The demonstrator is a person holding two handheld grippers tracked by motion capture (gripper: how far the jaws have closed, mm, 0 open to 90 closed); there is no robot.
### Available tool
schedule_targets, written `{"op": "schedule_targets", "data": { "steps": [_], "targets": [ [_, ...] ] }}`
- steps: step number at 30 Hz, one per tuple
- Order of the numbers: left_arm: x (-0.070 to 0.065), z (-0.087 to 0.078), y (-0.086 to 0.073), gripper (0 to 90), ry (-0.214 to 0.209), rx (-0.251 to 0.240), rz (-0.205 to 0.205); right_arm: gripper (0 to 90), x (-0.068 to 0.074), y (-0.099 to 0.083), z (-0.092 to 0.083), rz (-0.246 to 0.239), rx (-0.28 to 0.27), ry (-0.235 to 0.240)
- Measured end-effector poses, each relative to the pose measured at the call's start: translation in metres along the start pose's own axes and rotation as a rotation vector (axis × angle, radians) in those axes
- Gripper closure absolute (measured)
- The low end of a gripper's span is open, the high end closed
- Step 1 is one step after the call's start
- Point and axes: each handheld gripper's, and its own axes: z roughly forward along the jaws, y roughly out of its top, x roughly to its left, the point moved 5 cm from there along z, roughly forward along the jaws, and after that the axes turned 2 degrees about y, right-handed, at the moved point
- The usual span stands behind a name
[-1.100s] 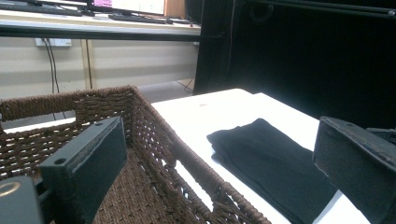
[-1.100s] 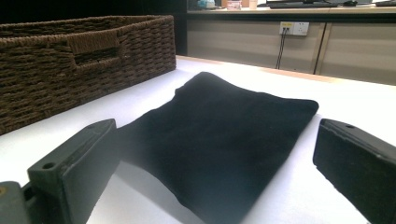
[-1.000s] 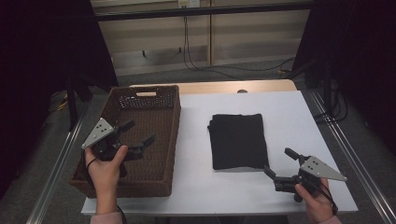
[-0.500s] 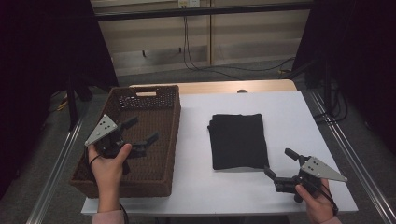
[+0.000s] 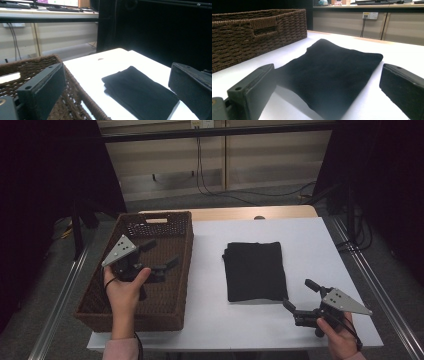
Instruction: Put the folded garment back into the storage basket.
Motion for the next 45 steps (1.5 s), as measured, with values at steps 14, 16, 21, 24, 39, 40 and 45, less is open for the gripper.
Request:
{"op": "schedule_targets", "data": {
  "steps": [14, 16, 21, 24, 39, 40, 45],
  "targets": [
    [-0.01, 0.025, 0.016, 0.8, -0.024, 0.026, 0.035, 0.4, 0.0, 0.0, 0.0, -0.005, -0.002, 0.004],
    [-0.012, 0.029, 0.017, 0.8, -0.028, 0.033, 0.035, 0.4, 0.0, 0.0, 0.0, -0.005, -0.002, 0.004],
    [-0.016, 0.037, 0.019, 0.8, -0.04, 0.037, 0.035, 0.5, 0.0, 0.0, 0.0, -0.008, -0.004, 0.003],
    [-0.019, 0.043, 0.02, 0.8, -0.049, 0.042, 0.038, 0.5, 0.0, 0.0, 0.0, -0.007, -0.003, 0.005],
    [-0.029, 0.068, 0.02, 0.4, -0.061, 0.064, 0.047, 0.7, 0.0, 0.001, -0.001, -0.007, -0.003, 0.008],
    [-0.029, 0.068, 0.02, 0.4, -0.059, 0.065, 0.049, 0.7, 0.001, 0.001, -0.001, -0.005, -0.002, 0.008],
    [-0.032, 0.076, 0.019, 0.2, -0.064, 0.073, 0.047, 0.7, 0.001, 0.001, -0.001, -0.003, -0.004, 0.01]
  ]
}}
